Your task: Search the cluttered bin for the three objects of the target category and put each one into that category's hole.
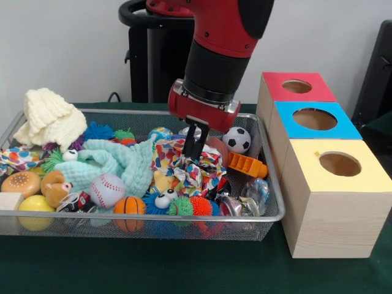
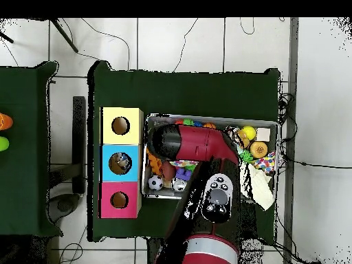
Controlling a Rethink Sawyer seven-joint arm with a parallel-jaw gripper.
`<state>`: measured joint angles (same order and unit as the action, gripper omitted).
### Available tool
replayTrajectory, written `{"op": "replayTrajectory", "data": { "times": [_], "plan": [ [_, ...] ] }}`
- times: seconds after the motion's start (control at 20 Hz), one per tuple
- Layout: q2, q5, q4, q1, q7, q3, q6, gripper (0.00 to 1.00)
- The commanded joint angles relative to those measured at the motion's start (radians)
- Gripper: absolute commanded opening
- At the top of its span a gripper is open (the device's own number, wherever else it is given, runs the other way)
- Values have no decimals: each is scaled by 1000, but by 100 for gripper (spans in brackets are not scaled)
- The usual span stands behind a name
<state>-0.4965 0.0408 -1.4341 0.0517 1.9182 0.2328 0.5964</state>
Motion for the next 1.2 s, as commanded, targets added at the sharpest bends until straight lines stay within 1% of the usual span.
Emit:
{"op": "replayTrajectory", "data": {
  "times": [0.05,0.4,0.7,1.0,1.2],
  "plan": [
    [84,-60,46,-21,240,-1,120,0],
    [142,-97,80,-80,286,44,107,0],
    [156,-132,65,-118,299,67,83,0],
    [194,-171,79,-162,320,99,73,0],
    [201,-198,65,-171,306,108,56,0]
  ]
}}
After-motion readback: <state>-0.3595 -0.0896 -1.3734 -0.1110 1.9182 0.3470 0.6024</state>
